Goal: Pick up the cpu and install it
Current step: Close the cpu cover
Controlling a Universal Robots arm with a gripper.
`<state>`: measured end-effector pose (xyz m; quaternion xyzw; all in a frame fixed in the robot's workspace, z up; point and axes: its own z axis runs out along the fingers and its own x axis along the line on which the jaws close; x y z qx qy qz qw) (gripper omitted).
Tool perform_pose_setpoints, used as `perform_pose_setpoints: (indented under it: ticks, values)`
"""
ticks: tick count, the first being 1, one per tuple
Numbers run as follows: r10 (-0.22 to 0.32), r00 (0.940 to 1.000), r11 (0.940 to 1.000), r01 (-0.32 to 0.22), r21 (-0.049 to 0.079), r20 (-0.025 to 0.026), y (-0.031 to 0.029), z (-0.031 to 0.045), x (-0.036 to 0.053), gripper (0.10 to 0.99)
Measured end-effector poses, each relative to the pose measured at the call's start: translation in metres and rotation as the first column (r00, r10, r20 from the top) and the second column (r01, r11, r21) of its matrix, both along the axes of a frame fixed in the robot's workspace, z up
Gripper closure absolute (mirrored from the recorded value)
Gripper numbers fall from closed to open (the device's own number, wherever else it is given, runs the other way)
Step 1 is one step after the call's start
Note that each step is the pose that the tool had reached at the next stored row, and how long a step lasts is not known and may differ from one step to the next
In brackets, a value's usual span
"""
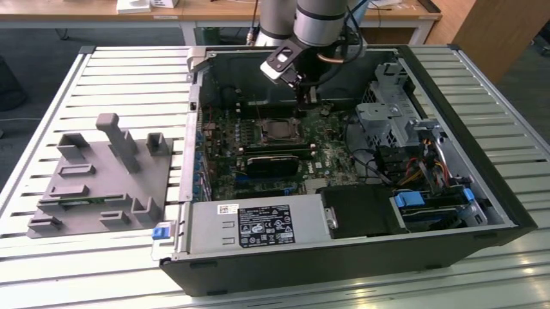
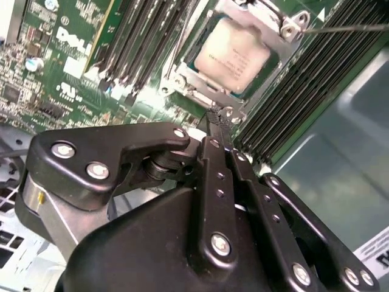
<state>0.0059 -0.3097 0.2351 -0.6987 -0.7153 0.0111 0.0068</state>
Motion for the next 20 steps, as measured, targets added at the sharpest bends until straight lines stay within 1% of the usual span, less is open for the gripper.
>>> perform_pose_setpoints:
  ticks: [6,14,16,20]
  values:
    - [0.000,1.0000,1.0000,0.000,0.000,0.0000,0.0000,-0.0036,-0.0073,0.980]
    - [0.000,1.0000,1.0000,0.000,0.000,0.0000,0.0000,-0.0043,-0.0135,0.980]
    - [0.000,1.0000,1.0000,0.000,0.000,0.0005,0.0000,-0.0043,-0.0158,0.980]
    - [0.000,1.0000,1.0000,0.000,0.000,0.0043,0.0000,-0.0043,-0.0245,0.980]
